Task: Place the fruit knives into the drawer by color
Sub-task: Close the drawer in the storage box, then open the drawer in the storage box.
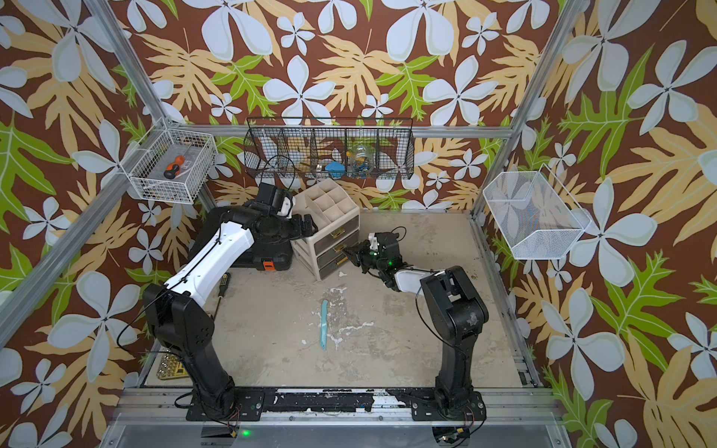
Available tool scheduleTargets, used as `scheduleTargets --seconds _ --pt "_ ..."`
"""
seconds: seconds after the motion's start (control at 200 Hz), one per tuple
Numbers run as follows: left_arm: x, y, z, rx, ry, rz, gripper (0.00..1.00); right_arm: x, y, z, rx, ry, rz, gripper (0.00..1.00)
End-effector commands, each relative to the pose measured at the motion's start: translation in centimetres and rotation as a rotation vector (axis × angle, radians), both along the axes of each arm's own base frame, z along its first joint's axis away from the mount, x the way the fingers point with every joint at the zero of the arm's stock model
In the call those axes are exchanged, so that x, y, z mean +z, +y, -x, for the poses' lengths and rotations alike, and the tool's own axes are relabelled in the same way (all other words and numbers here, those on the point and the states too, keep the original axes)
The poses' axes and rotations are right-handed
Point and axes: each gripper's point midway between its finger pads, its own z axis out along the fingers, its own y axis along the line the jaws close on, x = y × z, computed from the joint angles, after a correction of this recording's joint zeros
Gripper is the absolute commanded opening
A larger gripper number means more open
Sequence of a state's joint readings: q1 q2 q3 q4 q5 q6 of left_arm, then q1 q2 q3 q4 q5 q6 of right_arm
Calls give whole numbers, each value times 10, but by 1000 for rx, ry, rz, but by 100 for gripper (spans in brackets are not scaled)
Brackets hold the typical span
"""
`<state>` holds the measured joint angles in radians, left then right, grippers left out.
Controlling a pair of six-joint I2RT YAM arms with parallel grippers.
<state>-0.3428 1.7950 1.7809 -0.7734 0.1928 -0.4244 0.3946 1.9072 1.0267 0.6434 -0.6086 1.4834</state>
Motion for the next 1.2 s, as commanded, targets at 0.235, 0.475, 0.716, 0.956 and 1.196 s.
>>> scheduleTargets --seconds 0.235,0.475,0.716,0.956,1.196 --pt "1 0 0 -2 1 13 97 -19 -15 12 -98 24 -159 48" --pt "0 -2 0 -6 6 15 97 -26 -13 -4 -138 11 -235 40" --pt "-3 -2 -1 -8 13 16 97 -37 -10 -15 -150 35 -239 36" --pt "-6 -2 -3 -6 17 20 97 -49 -8 -15 -144 59 -210 34" --pt "-8 -2 -5 -5 22 22 97 -64 -7 -12 -137 104 -190 33"
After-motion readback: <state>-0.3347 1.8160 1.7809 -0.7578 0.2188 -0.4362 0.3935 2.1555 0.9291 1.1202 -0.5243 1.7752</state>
